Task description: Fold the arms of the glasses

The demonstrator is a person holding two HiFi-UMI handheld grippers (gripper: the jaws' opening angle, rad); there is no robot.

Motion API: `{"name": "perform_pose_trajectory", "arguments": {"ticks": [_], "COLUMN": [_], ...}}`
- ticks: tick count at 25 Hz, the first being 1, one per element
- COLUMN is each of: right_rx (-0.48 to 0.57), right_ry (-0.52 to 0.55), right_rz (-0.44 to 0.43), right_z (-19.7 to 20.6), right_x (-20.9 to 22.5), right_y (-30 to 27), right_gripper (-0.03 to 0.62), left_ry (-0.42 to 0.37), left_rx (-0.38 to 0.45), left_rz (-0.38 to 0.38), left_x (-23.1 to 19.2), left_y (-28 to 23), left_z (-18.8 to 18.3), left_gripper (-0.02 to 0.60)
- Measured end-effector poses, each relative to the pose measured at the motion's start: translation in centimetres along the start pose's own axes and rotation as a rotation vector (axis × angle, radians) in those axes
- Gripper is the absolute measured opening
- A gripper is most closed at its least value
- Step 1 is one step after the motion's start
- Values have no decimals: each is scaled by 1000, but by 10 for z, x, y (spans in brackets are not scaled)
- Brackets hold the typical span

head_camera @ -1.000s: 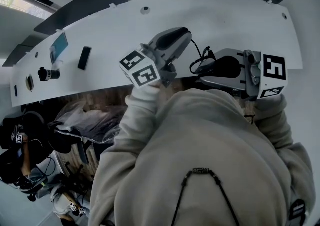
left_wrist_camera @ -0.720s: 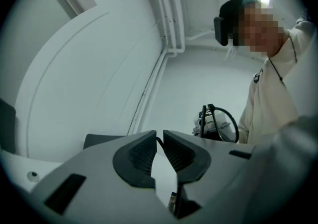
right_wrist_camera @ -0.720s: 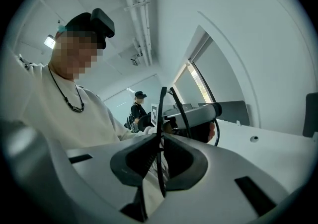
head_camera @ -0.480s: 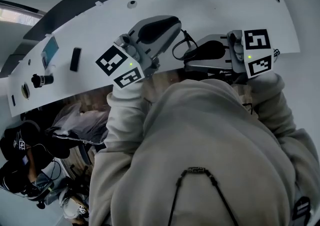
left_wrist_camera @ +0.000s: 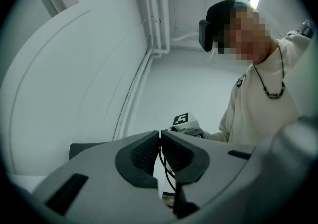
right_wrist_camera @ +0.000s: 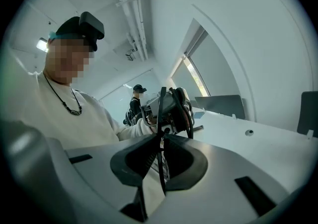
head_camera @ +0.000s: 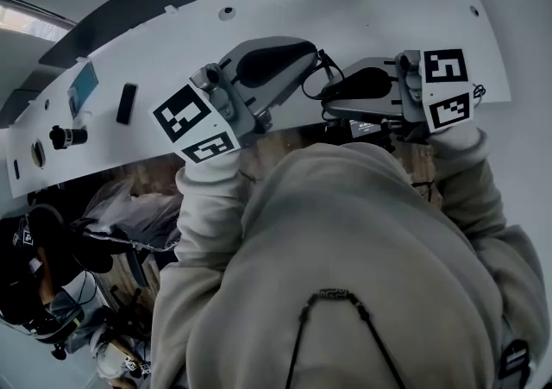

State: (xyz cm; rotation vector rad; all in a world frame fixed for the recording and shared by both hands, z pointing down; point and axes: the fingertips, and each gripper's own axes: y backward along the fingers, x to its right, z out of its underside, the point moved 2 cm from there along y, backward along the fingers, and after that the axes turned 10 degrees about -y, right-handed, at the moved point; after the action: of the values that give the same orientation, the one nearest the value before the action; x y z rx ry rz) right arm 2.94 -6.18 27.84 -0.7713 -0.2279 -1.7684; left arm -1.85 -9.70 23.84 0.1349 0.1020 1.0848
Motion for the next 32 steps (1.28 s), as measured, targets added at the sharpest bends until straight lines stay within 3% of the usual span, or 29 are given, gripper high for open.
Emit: {"name": "perform_pose_trajectory", "arguments": {"ticks": [5,12,21,23,26,29,32], "right_rx": [31,42,60,60,85,126,104], "right_ry": [-15,51,63,55,34,17,39], "right_rz": [-31,-91,-102,-100,-101,-112,-63], "right_z": [-4,-20,-23,-23,-27,-34,-35], "right_x": [-2,-20,-18,-16,-8,5,22], "right_y": [0,-2,4,3,4,9,16], "right_gripper": [58,58,58,58,58,58,58], "left_ry": [78,110,170,168,128,126,114], "left_rx": [46,177,252,256,263,282,288], "left_rz": [21,84,72,22,-152,-266,-342], "left_x": [-1,6,6,0,-20,-36,-51], "left_y": [1,6,2,3,2,3,24], "left_z": [-5,-33,-37,-31,-22,-23,-24], "left_gripper": [21,21,21,23,24,123,147]}}
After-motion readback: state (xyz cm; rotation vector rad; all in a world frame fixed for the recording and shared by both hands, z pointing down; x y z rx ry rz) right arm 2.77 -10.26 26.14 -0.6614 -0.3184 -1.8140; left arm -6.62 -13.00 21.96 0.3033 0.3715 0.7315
